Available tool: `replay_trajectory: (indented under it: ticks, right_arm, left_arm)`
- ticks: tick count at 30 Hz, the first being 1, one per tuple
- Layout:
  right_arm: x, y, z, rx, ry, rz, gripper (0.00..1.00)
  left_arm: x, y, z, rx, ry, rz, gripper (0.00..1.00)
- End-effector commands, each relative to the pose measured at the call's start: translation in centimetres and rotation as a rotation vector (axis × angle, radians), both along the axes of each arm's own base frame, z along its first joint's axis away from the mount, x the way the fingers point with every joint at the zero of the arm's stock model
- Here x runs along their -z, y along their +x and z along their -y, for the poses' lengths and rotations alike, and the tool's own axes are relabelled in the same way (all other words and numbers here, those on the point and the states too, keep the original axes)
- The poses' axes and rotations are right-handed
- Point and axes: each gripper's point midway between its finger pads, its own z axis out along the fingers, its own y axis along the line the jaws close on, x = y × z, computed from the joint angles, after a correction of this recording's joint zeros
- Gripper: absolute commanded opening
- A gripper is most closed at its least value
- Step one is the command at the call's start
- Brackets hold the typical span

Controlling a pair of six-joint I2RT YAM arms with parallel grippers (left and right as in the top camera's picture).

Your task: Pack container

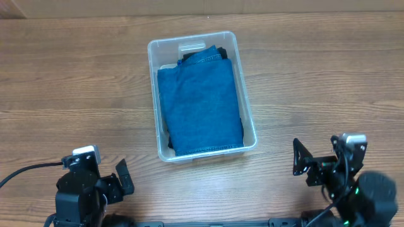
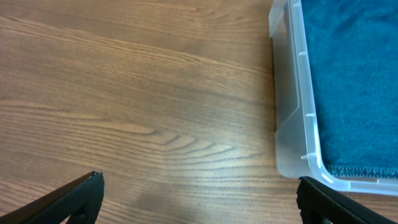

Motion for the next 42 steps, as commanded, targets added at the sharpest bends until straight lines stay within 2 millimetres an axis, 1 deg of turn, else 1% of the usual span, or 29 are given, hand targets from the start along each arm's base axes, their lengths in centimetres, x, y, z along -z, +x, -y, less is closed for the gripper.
replay_trajectory:
  ticks: [1,3,6,7,8,9,28,30,31,32,33,34,36,37,38,39,41,42]
  right_arm:
    - [3.0,0.6,-1.5,-0.084,0.029,0.145,1.00]
    - [3.8,2.5,-2.0,-0.107,0.034,0.243,1.00]
    - [4.1,4.1,-1.9,-0.103,0.031,0.381,1.00]
    - [5.0,4.4,-2.0,-0.103,0.032,0.384,1.00]
    - [6.4,4.6,-2.0,-0.103,0.032,0.352,1.00]
    - [7.1,4.8,-2.0,-0.104,0.033,0.343,1.00]
    - [7.1,4.8,-2.0,-0.103,0.032,0.344,1.00]
    - [7.1,4.8,-2.0,-0.103,0.032,0.345,1.00]
    - [7.1,4.8,-2.0,-0.103,0.032,0.345,1.00]
    - [7.1,4.8,-2.0,-0.103,0.032,0.345,1.00]
    - [7.1,4.8,-2.0,-0.103,0.032,0.345,1.00]
    - [7.1,4.8,-2.0,-0.103,0.032,0.345,1.00]
    - [7.1,4.8,-2.0,-0.103,0.032,0.345,1.00]
    - [7.1,4.8,-2.0,-0.103,0.032,0.345,1.00]
    - [7.1,4.8,-2.0,-0.103,0.032,0.345,1.00]
    - [7.1,4.8,-2.0,-0.103,0.032,0.345,1.00]
    - [7.1,4.8,-2.0,-0.103,0.032,0.345,1.00]
    - [7.1,4.8,-2.0,-0.103,0.032,0.344,1.00]
  left_arm:
    - [0.1,0.0,-0.2,-0.017,0.000,0.003,1.00]
    - [0.1,0.0,-0.2,-0.018,0.000,0.003,1.00]
    - [0.1,0.0,-0.2,-0.017,0.000,0.003,1.00]
    - [0.1,0.0,-0.2,-0.017,0.000,0.003,1.00]
    - [0.1,0.0,-0.2,-0.018,0.000,0.003,1.00]
    - [0.1,0.0,-0.2,-0.017,0.000,0.003,1.00]
    - [0.0,0.0,-0.2,-0.018,0.000,0.005,1.00]
    - [-0.3,-0.3,-0.7,-0.045,-0.006,0.046,1.00]
    - [-0.1,-0.1,-0.9,-0.040,0.014,0.100,1.00]
    - [0.4,0.3,-0.7,-0.002,0.033,0.140,1.00]
    - [1.4,0.8,0.0,0.069,0.057,0.184,1.00]
    - [2.8,1.8,0.9,0.150,0.083,0.242,1.00]
    - [4.5,3.4,1.5,0.187,0.085,0.329,1.00]
    - [5.2,5.0,1.7,0.194,0.083,0.411,1.00]
    - [5.5,6.2,2.0,0.204,0.081,0.475,1.00]
    - [5.6,7.9,2.6,0.228,0.076,0.582,1.00]
    - [6.1,9.2,3.0,0.244,0.073,0.687,1.00]
    - [6.6,9.4,2.9,0.241,0.073,0.692,1.00]
